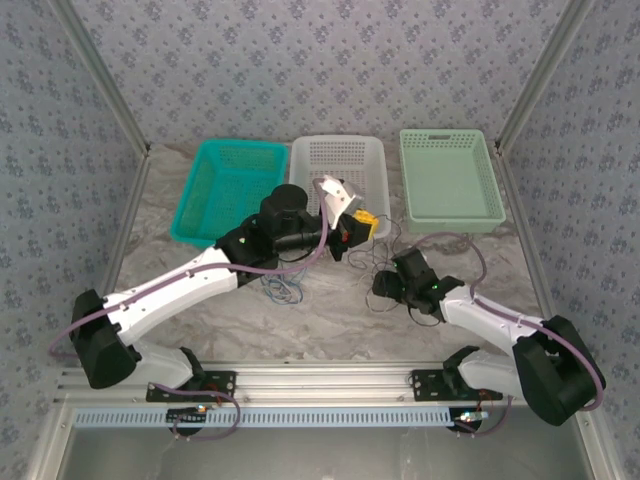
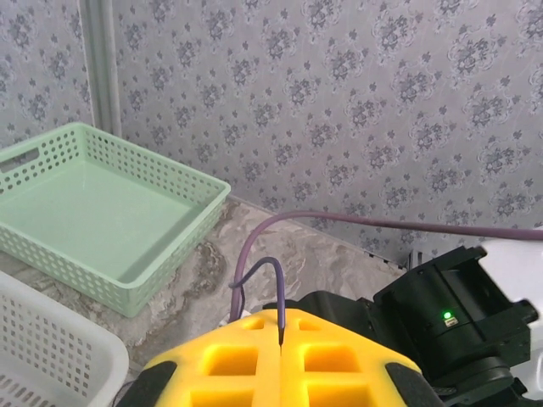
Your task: Untangle the cables
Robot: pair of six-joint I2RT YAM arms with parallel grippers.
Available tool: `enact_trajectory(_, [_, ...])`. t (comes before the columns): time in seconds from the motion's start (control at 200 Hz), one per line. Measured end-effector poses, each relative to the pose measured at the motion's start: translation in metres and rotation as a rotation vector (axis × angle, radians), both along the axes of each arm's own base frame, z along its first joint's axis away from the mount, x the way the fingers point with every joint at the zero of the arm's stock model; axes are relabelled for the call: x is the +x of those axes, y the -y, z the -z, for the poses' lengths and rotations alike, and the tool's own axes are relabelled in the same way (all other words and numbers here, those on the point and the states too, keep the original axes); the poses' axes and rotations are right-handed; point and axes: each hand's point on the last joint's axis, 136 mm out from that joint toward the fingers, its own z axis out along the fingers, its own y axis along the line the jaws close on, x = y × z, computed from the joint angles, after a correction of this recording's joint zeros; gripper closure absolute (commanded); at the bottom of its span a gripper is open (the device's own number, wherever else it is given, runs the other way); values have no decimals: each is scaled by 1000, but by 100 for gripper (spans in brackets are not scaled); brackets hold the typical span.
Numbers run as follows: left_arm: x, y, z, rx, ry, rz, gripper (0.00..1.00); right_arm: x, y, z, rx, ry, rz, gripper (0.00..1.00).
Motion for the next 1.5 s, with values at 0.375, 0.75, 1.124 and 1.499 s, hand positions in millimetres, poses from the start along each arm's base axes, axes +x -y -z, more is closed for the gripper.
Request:
enact_trajectory(0.375, [2,-22,-46,-54,90,-47,94,-1,15,3,6,-4,62,16])
enact_trajectory(0.75, [2,-36,-56,-57,112,-72,93,-5,25,-10,23,34,79,9])
enact_trajectory(1.124, [21,-39,-37,-16,52,-114,93,-9,31,-107,80,300,10,12])
enact_trajectory(1.499, [17,-38,-37,-26,19,-86,92,-2,26,-188,44,478,-110,9])
